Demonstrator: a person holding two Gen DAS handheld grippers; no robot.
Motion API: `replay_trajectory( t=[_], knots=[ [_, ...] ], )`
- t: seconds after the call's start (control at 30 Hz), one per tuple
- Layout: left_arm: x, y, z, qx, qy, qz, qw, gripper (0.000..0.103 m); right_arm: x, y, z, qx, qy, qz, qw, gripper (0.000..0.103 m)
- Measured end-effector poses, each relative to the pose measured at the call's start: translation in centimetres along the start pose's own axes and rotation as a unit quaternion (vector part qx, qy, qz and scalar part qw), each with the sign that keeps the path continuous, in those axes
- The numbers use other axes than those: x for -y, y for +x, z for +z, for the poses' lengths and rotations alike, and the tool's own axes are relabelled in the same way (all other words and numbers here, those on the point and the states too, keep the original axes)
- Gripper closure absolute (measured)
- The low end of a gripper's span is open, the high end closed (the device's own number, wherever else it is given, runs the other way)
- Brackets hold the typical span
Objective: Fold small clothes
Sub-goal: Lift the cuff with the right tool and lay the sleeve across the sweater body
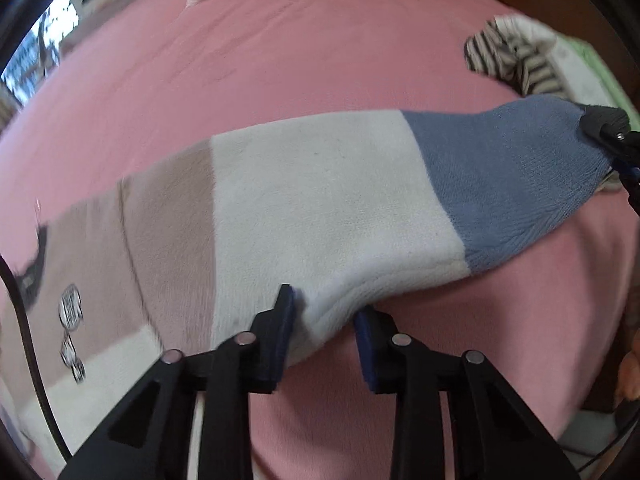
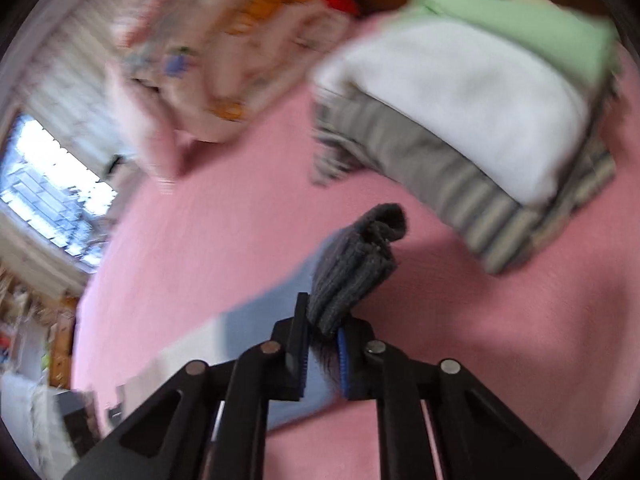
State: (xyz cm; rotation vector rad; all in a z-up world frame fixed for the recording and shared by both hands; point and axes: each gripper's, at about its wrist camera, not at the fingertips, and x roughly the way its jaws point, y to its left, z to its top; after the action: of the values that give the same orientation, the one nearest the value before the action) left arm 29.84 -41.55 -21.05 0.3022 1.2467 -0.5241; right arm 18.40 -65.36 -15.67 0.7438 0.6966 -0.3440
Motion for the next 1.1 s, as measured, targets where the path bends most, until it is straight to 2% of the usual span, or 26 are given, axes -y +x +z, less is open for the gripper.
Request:
replay_trajectory(
  t=[0.07,0.1,0.2,0.3,0.43,0.57,0.7,0.97,1.1],
  knots=[
    [-1.4,-1.8,-0.5,0.003,-0.020,-0.023,0.9995,0.055,-3.3,-1.6,0.2,0.011,-0.031,0.031,0.999,0.092],
    [-2.2,-2.7,-0.9,0.008,-0.026,-0.025,0.9993,0.053,-5.3,-2.6,0.2,0.015,-0.049,0.050,0.997,0.092],
    [-5.1,-6.6,-3.0,0.041,-0.054,-0.024,0.9974,0.053,-11.6,-5.0,-0.8,0.020,-0.108,0.105,0.988,0.092],
    [-8.6,-10.2,-5.1,0.075,-0.089,-0.018,0.9930,0.053,-18.0,-6.9,-3.0,0.014,-0.167,0.152,0.974,0.092],
    [-14.1,-15.0,-8.7,0.120,-0.134,0.020,0.9835,0.053,-25.5,-8.6,-6.9,0.001,-0.237,0.194,0.952,0.092],
    [-19.7,-18.7,-12.4,0.153,-0.179,0.033,0.9713,0.053,-30.8,-9.1,-11.0,-0.019,-0.293,0.208,0.933,0.092],
    [-24.6,-20.4,-16.6,0.171,-0.225,0.056,0.9575,0.053,-34.7,-8.3,-16.0,-0.041,-0.345,0.209,0.914,0.092],
    [-33.1,-18.9,-24.9,0.142,-0.309,0.076,0.9374,0.053,-39.1,-2.9,-27.4,-0.101,-0.416,0.174,0.887,0.092],
    [-35.7,-17.8,-26.9,0.130,-0.341,0.068,0.9285,0.053,-40.0,-0.5,-32.5,-0.130,-0.437,0.156,0.876,0.092]
  ],
)
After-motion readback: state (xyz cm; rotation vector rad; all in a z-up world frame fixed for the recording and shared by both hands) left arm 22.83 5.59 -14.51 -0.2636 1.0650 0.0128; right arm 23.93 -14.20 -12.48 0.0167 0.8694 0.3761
